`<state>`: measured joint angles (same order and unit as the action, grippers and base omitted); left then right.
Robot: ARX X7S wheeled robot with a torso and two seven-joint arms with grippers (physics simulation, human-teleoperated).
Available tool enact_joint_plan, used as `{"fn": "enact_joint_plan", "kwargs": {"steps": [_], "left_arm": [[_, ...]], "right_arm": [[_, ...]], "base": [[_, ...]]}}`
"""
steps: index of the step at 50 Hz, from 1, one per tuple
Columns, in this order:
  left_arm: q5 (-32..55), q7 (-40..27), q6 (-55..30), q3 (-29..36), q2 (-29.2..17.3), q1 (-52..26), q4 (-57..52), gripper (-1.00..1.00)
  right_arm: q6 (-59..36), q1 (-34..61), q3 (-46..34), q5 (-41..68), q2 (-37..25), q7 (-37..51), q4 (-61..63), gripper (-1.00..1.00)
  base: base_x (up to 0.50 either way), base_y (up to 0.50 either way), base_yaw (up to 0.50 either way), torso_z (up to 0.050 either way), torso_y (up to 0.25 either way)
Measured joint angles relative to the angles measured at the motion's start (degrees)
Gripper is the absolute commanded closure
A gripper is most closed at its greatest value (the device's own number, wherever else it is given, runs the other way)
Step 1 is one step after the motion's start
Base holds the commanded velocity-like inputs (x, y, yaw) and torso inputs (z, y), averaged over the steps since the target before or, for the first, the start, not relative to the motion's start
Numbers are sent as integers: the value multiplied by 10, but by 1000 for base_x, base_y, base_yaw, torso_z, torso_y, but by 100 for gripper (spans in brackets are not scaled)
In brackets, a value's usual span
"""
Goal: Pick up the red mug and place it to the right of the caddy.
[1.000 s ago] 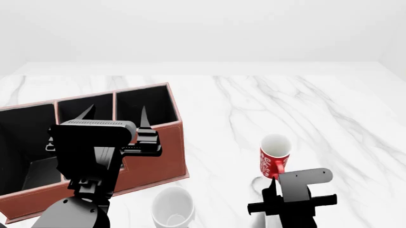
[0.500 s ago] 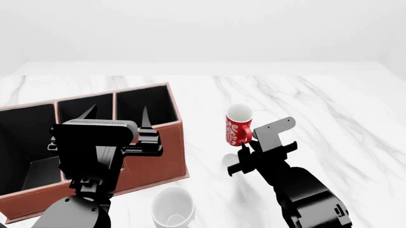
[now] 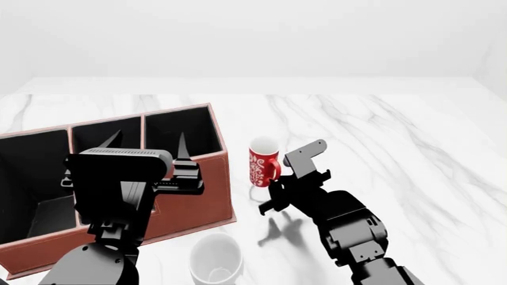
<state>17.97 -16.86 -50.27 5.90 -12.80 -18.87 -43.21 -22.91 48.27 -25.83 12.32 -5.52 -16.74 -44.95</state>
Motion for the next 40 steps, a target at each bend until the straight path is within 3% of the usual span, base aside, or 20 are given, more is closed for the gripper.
{"fn": "enact_joint_plan", "kwargs": {"steps": [17,40], "left_arm": [[4,-4,5,4,-4,0,2,-100],[18,-5,6,0,-6,0,1,-100]], "right_arm": [[66,39,-45,7,38,-25,-144,100],[105,95,-256,198,49,6,-260,100]], "base": [[0,0,0,0,1],[0,0,0,0,0]]}}
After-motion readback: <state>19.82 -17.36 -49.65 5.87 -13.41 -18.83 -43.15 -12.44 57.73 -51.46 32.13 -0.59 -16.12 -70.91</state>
